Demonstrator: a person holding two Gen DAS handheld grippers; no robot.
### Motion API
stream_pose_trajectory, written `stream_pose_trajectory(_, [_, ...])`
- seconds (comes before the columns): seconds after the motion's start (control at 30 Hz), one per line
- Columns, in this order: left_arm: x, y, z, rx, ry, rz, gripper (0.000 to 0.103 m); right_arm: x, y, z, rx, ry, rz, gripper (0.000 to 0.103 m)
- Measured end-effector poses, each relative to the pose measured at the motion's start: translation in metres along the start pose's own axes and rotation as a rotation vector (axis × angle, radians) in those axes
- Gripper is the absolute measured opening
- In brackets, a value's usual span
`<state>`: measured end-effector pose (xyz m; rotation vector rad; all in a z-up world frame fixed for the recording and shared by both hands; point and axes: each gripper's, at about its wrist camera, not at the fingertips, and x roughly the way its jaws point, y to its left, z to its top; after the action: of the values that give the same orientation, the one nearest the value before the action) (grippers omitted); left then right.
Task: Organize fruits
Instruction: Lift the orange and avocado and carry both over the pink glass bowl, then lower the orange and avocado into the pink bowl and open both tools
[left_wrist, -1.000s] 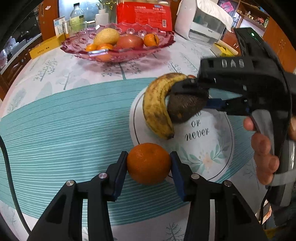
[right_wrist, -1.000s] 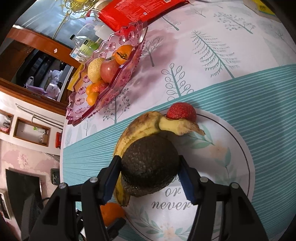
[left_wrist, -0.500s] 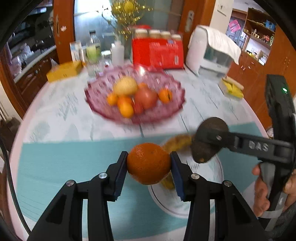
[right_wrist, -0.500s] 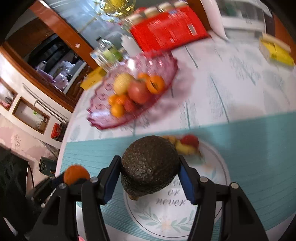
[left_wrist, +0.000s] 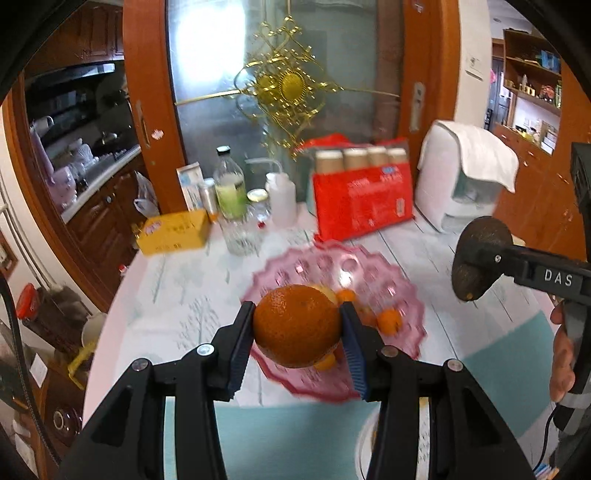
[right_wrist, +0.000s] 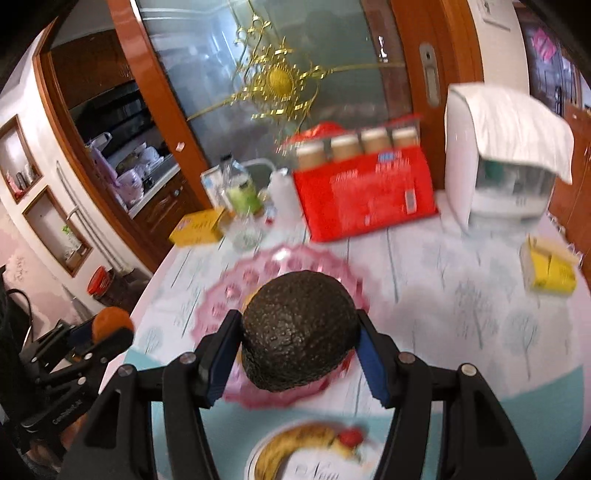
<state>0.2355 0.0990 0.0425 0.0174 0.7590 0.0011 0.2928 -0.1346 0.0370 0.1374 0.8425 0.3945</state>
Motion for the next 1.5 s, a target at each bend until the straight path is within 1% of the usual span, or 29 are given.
stream_pose_trajectory(0.17, [0.017,0.012,0.026,0.004,-0.022,0.015,0.044,0.02,-0.002,0.028,-0.002,-0.026,-0.034,0.06])
stream_pose_trajectory(0.27, [0.034,0.018,0.035,-0.003,-0.019,0.019,0.044,0.032,0.001,0.038,-0.021,-0.039,-0.06,0.061])
stream_pose_trajectory(0.33, [0.05,0.022,0.04,-0.012,-0.003,0.017,0.044,0.042,0.004,0.043,-0.032,-0.035,-0.068,0.061])
stream_pose_trajectory(0.43, [0.074,0.024,0.039,-0.018,0.04,0.014,0.044,0.061,0.006,0.042,-0.041,-0.009,-0.076,0.061])
stream_pose_trajectory(0.53, [0.104,0.022,0.032,-0.013,0.099,0.005,0.044,0.086,0.006,0.036,-0.047,0.036,-0.09,0.061])
stream_pose_trajectory(0.67, [0.135,0.017,0.017,0.007,0.167,-0.003,0.044,0.117,0.002,0.024,-0.055,0.098,-0.114,0.061])
stream_pose_trajectory(0.83, [0.171,0.011,-0.005,0.032,0.256,-0.011,0.044,0.144,-0.003,0.008,-0.08,0.16,-0.152,0.061])
stream_pose_trajectory(1.03, [0.192,0.006,-0.023,0.055,0.307,-0.016,0.044,0.166,-0.007,-0.005,-0.118,0.203,-0.2,0.061])
stream_pose_trajectory(1.23, [0.2,0.006,-0.03,0.055,0.332,-0.018,0.044,0.18,0.002,-0.016,-0.22,0.223,-0.267,0.061])
stream_pose_trajectory(1.4, [0.201,0.007,-0.031,0.055,0.337,-0.01,0.045,0.186,0.014,-0.021,-0.293,0.208,-0.317,0.061])
stream_pose_trajectory(1.47, [0.2,0.007,-0.031,0.06,0.338,-0.007,0.045,0.185,0.016,-0.022,-0.303,0.2,-0.312,0.061])
stream_pose_trajectory(1.5, [0.199,0.006,-0.032,0.064,0.338,-0.004,0.045,0.182,0.018,-0.022,-0.299,0.182,-0.285,0.061])
